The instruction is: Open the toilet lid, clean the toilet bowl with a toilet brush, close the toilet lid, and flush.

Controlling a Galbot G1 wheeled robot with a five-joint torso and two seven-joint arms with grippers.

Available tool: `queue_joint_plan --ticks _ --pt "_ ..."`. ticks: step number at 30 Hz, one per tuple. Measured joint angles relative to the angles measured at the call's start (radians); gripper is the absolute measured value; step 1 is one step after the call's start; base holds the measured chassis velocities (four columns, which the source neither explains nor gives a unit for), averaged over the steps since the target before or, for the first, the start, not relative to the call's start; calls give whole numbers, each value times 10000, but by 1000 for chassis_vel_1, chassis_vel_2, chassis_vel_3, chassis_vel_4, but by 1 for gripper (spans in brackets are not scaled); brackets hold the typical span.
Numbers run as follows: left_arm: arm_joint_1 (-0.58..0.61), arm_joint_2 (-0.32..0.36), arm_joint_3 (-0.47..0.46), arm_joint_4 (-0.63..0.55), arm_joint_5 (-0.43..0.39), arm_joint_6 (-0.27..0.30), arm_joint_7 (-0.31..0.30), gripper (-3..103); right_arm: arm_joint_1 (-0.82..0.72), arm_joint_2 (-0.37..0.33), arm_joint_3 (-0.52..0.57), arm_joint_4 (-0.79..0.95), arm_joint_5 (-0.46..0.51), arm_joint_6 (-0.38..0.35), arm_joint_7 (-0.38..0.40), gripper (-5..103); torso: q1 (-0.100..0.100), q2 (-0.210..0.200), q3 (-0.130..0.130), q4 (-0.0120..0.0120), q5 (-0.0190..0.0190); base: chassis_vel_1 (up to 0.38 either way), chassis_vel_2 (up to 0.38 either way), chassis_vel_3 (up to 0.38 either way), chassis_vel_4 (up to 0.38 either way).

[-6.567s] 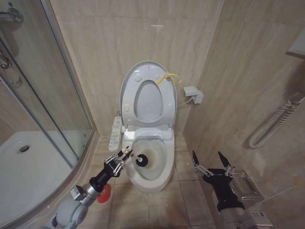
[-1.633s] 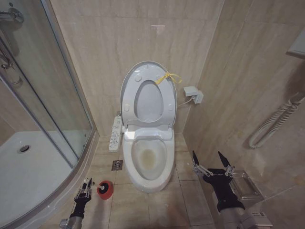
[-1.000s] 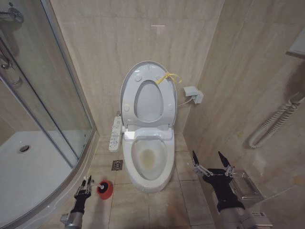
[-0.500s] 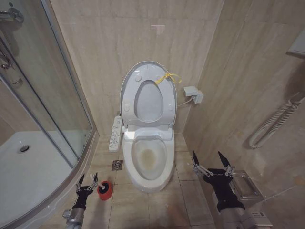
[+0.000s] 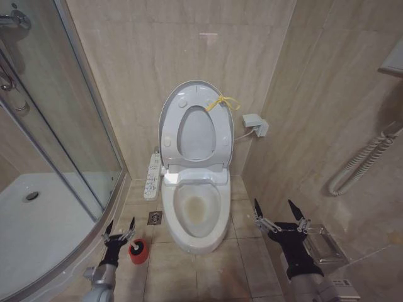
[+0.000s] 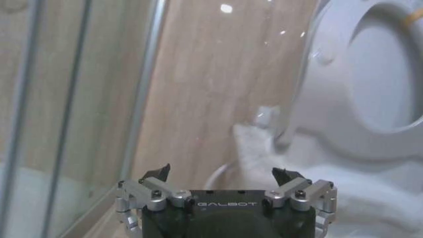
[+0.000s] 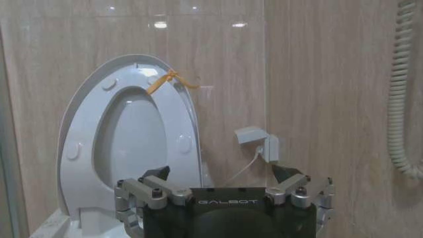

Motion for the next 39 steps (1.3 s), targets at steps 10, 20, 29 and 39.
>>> queue_joint_plan --ticks 10,20,29,39 --pt "3125 -31 -394 -6768 1307 4578 -1512 100 1 1 0 0 0 0 1 100 -1 0 -1 2 -1 0 0 0 0" --pt "4704 -172 -969 -9109 2133 5105 -1242 100 0 2 -1 1 1 0 -1 100 0 1 0 1 -2 0 0 0 0" --pt "5333 -1006 -1091 -9084 3764 3830 -1481 100 0 1 -1 0 0 0 -2 100 1 1 0 2 -2 0 0 0 0" --pt "5846 -1276 -1655 -8969 4012 3271 -1533 100 0 1 -1 0 0 0 -2 100 1 0 0 -1 -2 0 0 0 0"
